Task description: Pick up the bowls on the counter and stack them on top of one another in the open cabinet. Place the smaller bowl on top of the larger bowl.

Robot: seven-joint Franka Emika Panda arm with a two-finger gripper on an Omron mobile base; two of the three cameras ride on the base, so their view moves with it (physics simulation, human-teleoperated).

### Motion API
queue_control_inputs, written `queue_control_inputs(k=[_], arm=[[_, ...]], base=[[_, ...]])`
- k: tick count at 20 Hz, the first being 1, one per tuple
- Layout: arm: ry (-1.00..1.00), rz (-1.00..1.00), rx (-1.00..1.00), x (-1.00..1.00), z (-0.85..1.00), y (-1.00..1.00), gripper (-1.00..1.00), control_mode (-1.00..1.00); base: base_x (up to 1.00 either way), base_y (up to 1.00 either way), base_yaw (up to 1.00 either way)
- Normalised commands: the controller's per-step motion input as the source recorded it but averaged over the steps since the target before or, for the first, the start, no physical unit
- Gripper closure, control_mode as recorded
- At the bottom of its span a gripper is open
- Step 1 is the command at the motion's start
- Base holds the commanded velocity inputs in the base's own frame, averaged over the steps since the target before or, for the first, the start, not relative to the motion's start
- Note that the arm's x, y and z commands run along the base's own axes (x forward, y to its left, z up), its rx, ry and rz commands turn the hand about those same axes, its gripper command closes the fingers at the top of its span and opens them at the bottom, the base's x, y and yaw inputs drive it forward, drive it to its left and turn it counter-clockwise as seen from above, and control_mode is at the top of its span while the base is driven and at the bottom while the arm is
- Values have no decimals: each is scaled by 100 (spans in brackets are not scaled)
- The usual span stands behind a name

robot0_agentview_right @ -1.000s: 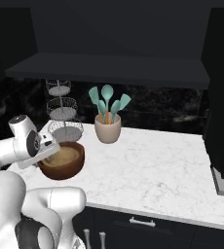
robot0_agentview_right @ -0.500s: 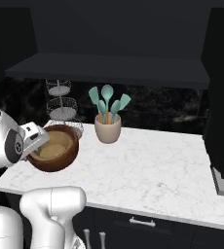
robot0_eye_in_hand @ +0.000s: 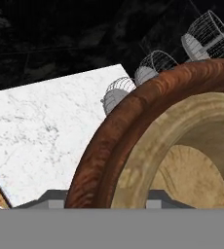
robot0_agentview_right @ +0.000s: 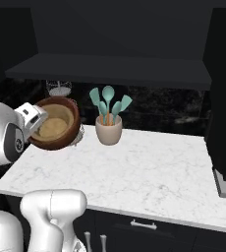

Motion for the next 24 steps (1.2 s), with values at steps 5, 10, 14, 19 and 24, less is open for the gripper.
queue_control_inputs(k=[5,10,14,19,24], arm=[[0,7,0,36,100,-9,100,-100],[0,0,0,44,100,-2,100,-100],[-1,0,-1,74,100,-5,100,-100],[-3,0,-1,100,59,-15,100,-100],[0,0,0,100,6,-13,100,-100]], base=[[0,0,0],[0,0,0],[0,0,0],[0,0,0],[0,0,0]])
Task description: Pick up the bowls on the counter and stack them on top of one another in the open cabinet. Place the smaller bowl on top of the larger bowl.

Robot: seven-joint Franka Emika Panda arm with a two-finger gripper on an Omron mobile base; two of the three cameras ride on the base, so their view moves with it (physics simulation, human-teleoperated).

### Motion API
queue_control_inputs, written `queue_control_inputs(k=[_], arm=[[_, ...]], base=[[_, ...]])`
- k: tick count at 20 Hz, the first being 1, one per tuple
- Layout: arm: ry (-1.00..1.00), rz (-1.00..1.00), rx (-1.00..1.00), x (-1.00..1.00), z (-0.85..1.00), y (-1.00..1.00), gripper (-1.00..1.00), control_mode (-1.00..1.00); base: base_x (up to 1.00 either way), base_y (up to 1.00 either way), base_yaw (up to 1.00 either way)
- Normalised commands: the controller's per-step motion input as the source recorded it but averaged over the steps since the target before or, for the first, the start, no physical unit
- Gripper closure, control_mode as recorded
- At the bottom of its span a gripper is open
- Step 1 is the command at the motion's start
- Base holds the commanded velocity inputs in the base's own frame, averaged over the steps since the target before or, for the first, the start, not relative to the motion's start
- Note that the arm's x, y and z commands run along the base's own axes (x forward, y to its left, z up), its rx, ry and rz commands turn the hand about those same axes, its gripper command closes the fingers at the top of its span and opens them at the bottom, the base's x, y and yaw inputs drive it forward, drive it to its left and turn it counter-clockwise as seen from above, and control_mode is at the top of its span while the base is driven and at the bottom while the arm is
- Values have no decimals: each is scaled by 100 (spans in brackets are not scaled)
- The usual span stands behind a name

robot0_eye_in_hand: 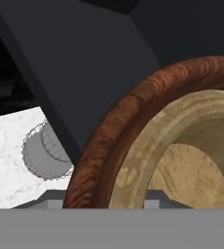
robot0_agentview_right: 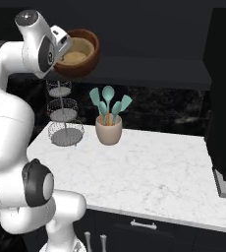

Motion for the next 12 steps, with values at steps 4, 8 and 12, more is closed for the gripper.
queue_control_inputs(k=[4,8,12], arm=[[0,0,-5,100,-7,-5,100,-100],[0,0,-9,100,-3,-1,100,-100],[0,1,-8,98,-20,0,-100,-100]], base=[[0,0,0],[0,0,0],[0,0,0]])
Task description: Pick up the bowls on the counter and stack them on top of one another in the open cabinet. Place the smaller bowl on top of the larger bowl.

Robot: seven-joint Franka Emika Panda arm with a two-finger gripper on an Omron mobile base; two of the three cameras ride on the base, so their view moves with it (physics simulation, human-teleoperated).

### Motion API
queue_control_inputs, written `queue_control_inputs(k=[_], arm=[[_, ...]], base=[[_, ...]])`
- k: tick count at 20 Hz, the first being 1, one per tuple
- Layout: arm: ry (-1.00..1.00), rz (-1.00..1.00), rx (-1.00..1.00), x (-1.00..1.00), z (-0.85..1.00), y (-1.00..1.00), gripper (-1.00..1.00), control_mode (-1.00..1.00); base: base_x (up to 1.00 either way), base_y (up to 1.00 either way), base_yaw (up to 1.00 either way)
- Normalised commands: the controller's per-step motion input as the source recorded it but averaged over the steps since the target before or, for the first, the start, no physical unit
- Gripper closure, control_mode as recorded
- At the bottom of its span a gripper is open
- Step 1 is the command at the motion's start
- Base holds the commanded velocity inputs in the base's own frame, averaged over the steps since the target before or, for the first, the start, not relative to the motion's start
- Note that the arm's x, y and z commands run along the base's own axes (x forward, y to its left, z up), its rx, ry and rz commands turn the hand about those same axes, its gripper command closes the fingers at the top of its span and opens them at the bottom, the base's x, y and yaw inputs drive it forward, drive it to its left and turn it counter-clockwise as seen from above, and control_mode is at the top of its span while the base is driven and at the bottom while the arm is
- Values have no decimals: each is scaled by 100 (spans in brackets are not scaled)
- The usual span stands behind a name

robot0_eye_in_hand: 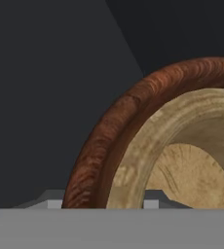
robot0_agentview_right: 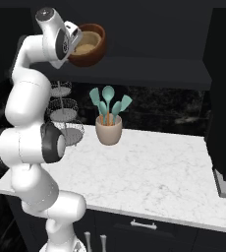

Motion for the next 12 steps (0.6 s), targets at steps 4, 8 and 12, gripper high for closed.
queue_control_inputs(k=[4,8,12], arm=[[0,1,-5,82,-8,-3,-100,-100],[-9,1,-1,-15,-3,-7,-100,-100],[-14,0,0,-91,-22,0,-100,-100]], base=[[0,0,0],[0,0,0],[0,0,0]])
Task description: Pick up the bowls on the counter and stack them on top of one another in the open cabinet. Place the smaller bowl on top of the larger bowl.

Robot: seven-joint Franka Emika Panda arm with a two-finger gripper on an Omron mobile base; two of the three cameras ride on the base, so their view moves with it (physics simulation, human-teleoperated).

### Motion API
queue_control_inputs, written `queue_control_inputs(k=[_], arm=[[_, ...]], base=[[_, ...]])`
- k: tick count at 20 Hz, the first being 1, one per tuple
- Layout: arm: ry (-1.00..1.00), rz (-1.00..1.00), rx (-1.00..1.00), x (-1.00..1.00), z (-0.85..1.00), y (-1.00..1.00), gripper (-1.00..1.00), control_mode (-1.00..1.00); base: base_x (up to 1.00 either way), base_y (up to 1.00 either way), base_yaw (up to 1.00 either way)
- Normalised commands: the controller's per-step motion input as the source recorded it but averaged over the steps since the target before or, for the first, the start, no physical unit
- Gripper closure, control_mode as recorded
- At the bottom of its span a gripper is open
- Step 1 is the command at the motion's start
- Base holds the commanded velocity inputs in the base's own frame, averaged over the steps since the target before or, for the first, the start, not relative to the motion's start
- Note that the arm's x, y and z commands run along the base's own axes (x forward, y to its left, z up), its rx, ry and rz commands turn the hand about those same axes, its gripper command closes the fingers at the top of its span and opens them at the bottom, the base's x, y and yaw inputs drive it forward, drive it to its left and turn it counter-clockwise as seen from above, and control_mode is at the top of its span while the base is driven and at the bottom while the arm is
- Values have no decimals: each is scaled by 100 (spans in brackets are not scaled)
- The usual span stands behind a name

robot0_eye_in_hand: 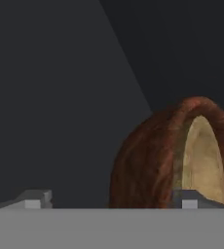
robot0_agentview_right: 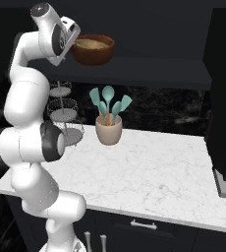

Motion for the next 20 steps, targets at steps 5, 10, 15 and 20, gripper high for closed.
queue_control_inputs(k=[5,10,15,20], arm=[[-2,0,0,-100,-71,3,-100,-100],[0,2,0,-100,-77,0,-100,-100],[5,0,2,-100,-84,0,-100,-100],[25,0,0,-87,-100,-5,-100,-100]], base=[[0,0,0],[0,0,0],[0,0,0],[0,0,0]])
